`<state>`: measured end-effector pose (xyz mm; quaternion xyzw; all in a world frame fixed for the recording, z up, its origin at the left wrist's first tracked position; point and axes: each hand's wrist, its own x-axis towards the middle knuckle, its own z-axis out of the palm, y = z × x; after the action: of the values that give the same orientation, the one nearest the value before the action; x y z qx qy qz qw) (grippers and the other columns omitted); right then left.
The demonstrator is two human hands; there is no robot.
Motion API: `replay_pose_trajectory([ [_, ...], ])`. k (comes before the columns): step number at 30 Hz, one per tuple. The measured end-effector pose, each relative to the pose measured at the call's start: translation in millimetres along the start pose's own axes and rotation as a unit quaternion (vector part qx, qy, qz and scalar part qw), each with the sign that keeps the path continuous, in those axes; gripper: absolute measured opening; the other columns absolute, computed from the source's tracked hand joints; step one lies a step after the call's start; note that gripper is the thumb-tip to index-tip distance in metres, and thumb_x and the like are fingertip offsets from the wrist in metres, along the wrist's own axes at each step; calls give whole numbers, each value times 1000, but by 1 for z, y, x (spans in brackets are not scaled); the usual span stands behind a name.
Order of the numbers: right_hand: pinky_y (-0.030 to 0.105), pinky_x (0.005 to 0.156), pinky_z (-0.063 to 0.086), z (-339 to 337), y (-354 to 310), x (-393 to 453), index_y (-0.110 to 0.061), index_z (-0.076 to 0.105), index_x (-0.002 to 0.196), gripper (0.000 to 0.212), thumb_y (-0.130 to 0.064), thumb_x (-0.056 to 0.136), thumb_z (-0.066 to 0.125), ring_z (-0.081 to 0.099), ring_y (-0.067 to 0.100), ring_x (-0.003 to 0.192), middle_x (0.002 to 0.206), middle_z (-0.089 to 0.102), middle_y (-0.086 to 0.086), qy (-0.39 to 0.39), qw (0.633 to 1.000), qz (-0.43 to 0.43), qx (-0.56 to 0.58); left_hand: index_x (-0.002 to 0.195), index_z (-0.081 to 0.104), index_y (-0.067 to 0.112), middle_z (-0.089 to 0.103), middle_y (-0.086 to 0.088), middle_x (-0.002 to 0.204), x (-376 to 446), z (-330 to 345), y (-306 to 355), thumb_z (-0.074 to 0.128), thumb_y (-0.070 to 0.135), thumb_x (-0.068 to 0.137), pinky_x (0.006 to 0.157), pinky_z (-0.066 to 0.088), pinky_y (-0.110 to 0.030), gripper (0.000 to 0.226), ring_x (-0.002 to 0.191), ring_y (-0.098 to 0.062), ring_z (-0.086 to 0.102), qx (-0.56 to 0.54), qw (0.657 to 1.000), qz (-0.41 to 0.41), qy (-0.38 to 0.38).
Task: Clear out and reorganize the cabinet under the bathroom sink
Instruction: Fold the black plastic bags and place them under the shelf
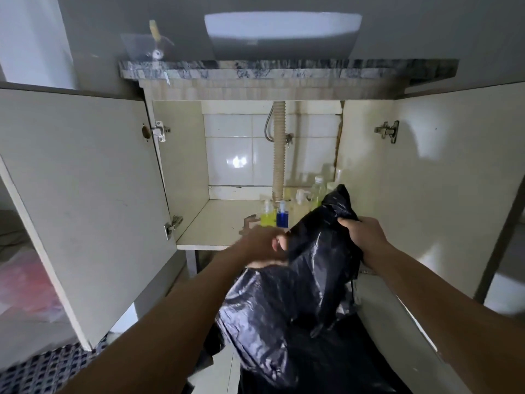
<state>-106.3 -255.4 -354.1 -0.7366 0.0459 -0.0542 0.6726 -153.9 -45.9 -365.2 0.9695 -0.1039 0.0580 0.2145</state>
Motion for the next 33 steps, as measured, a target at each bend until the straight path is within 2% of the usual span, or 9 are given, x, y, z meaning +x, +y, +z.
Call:
replay_pose_trajectory([
  [3,34,71,42,2,-4,-1,3,63,94,18,-11,84,64,59,27,80,84,61,14,-3,1000,21,13,138,44,20,56,-2,133,-9,28,9,80,41,72,90,52,-37,78,110,-23,58,21,969,-66,-237],
  [5,34,72,41,6,-4,2,10,60,96,25,-11,82,63,59,26,78,80,56,15,-14,999,39,28,147,27,24,44,-2,144,-8,45,10,80,42,72,92,52,-42,94,124,-29,50,-19,955,-109,-274],
  [8,37,83,49,17,-4,-2,4,62,101,27,-16,84,60,60,28,79,83,56,16,-47,996,56,43,145,31,16,45,-10,145,-3,57,17,65,45,86,100,44,-35,74,126,-26,48,-160,963,-134,-170],
  [11,49,93,51,28,5,-3,-1,63,112,33,-15,83,58,66,37,98,108,68,20,-108,981,106,123,140,40,0,43,-16,145,-1,59,30,34,24,103,87,45,-16,45,132,-28,45,-222,966,-122,-58],
  [17,37,69,55,16,1,-1,-1,64,95,24,-17,78,70,67,30,80,94,68,16,-105,983,87,120,105,67,-4,67,-27,104,4,51,24,54,5,90,76,46,-33,22,102,-37,63,-156,982,-99,29],
  [20,36,74,53,-7,6,9,-3,60,90,15,-15,83,68,63,28,75,85,64,13,-71,996,48,34,102,70,4,70,-15,100,4,39,10,55,2,87,80,50,-31,21,95,-27,65,-178,978,-101,47],
  [24,40,84,53,-23,24,21,-2,65,101,28,-21,81,72,64,34,93,97,66,14,-36,989,29,-139,96,70,7,66,-11,93,3,18,1,57,3,88,70,45,-26,16,87,-23,61,-204,969,-110,87],
  [29,38,96,44,-15,13,13,-8,51,120,53,-35,80,71,53,31,112,122,54,12,60,933,-139,-326,103,72,15,66,-8,110,7,7,0,54,9,87,83,45,-28,25,94,-20,58,-58,988,-88,114],
  [33,36,98,45,24,5,-34,-16,49,125,65,-54,75,67,53,14,109,123,53,-3,-115,875,-299,-362,98,72,24,67,-5,106,6,6,7,53,13,83,83,53,-36,27,95,-26,62,2,988,-94,122],
])
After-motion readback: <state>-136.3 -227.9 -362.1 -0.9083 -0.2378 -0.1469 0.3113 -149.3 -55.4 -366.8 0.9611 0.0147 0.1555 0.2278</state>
